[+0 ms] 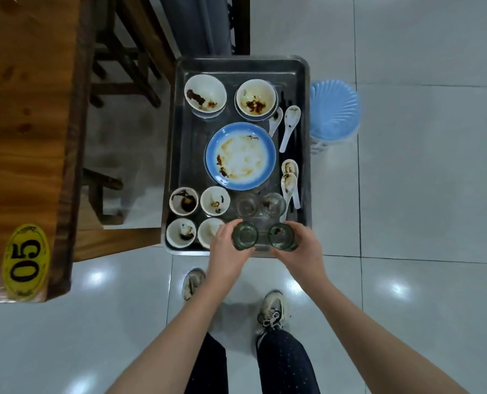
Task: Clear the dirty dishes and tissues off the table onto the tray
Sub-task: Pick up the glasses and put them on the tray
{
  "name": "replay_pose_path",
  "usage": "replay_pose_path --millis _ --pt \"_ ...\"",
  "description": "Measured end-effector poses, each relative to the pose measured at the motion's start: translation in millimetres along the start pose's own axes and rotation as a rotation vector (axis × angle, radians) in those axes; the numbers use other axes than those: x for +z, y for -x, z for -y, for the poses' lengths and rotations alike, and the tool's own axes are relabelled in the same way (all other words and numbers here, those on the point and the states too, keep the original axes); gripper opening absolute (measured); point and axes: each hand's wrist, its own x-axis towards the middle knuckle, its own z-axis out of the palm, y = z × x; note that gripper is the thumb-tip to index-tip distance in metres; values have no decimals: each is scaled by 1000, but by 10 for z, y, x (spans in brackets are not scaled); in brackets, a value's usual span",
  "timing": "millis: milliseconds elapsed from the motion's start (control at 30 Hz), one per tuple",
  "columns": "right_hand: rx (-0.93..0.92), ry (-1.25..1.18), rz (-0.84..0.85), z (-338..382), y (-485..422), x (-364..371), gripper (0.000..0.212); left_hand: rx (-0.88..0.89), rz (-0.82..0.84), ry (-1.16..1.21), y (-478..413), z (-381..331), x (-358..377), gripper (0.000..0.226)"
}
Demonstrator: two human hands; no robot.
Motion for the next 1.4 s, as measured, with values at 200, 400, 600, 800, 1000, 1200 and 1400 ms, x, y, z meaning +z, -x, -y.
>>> replay_pose_path --millis 200,400,600,800,1000,1200,1400 --pt "-21 -20 20 -88 -59 125 52 9 -3 40 -66 134 127 52" --pt "-4 -47 50 -78 -117 143 60 0 12 22 -127 115 157 58" --pt "38 -4 79 74 35 -91 63 -60 69 -16 -11 7 -47 67" --pt "17 66 61 489 245 -506 52 -66 62 -36 202 -348 -482 59" --pt "-43 26 -3 1147 428 -956 43 -16 -3 15 463 -948 -1032 60" --pt "-146 31 5 1858 573 -1261 44 114 -124 25 803 -1515 -1684 52" --pt "-309 126 50 2652 723 -1313 42 175 -251 -2 1220 -1773 -2405 44"
